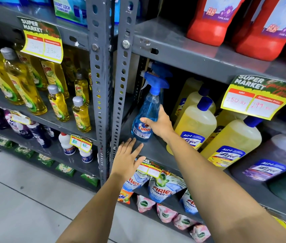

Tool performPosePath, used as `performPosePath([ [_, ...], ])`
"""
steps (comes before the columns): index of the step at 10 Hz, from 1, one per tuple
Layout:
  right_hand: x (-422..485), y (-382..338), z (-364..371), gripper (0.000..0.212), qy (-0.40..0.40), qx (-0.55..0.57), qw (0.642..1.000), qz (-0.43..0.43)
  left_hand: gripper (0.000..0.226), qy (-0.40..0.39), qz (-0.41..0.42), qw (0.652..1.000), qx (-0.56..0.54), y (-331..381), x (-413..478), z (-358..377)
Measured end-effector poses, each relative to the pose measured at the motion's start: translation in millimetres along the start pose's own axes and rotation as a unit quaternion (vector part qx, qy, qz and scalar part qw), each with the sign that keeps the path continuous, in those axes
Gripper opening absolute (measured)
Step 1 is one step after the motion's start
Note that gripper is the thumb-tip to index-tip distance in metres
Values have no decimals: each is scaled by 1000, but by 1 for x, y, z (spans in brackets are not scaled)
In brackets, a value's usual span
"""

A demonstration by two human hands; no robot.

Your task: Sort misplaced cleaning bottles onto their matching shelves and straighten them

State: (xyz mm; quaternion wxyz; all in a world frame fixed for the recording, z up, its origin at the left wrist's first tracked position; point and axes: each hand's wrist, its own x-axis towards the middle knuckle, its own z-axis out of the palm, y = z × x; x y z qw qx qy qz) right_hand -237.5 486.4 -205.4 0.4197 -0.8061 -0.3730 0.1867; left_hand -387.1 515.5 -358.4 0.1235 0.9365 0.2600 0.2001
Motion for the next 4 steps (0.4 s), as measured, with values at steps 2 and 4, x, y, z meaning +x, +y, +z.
performPosePath([
  [2,0,4,-2,59,-28,2,1000,-3,63,-4,15,1000,15,-3,-2,1],
  [4,-42,8,-16,95,21,70,997,-12,76,-48,1,999,-1,3,-4,-9],
])
